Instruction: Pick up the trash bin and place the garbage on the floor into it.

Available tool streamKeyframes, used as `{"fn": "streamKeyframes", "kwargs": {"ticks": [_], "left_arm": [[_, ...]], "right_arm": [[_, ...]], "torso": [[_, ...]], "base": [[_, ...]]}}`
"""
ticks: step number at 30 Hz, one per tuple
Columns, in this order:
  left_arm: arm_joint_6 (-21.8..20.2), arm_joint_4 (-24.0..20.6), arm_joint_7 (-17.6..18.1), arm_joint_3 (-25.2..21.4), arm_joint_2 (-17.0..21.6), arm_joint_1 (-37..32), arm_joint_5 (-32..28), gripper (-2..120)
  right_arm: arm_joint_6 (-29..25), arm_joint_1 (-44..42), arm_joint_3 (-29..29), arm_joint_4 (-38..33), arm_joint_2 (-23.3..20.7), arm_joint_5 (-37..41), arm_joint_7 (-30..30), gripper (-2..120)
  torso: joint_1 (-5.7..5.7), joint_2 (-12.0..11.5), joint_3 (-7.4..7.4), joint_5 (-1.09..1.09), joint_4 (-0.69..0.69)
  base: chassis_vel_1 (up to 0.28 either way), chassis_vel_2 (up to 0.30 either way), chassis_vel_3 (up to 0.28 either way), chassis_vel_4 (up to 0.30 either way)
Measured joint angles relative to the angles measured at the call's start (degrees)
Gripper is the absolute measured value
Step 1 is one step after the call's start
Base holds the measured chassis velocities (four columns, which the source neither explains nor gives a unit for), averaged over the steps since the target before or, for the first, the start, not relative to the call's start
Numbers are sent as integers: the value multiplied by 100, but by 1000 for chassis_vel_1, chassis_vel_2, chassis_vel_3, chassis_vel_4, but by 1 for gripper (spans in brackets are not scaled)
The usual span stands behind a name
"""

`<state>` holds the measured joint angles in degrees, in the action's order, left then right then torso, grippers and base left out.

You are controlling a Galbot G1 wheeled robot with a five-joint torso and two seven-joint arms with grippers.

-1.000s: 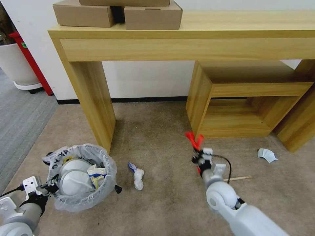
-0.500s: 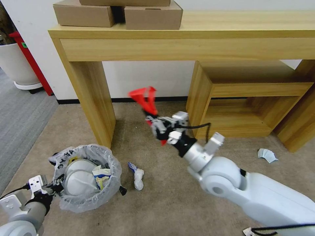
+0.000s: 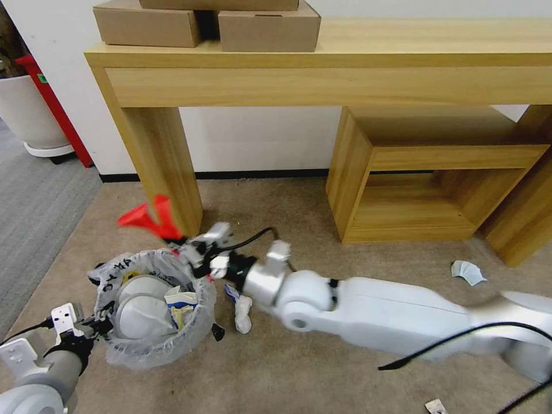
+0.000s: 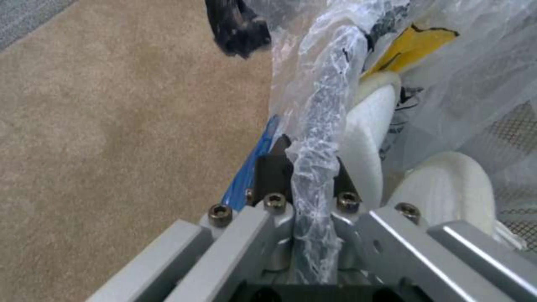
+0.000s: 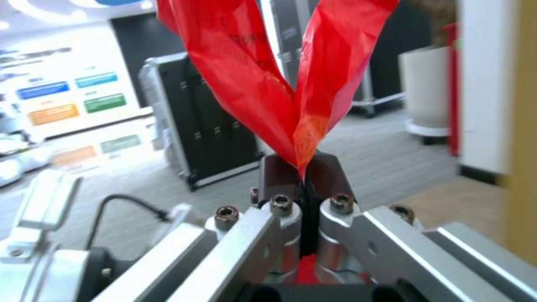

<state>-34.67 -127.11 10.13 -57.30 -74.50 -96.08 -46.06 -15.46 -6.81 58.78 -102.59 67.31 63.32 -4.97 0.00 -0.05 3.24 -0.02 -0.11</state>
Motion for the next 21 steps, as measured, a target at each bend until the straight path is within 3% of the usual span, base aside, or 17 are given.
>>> {"fn": "streamKeyframes", "kwargs": {"ticks": [8, 21], "left_arm": [[-1, 80, 0, 22, 27, 100, -49, 0], [-1, 35, 4, 58, 18, 143, -105, 0]], "right_arm": [[10, 57, 341, 646, 593, -131, -104, 0], [56, -75, 547, 1549, 887, -482, -178, 0]], "torso": [[0, 0, 0, 1, -1], [0, 0, 0, 1, -1]], "base": [[0, 0, 0, 0], [0, 0, 0, 0]]}}
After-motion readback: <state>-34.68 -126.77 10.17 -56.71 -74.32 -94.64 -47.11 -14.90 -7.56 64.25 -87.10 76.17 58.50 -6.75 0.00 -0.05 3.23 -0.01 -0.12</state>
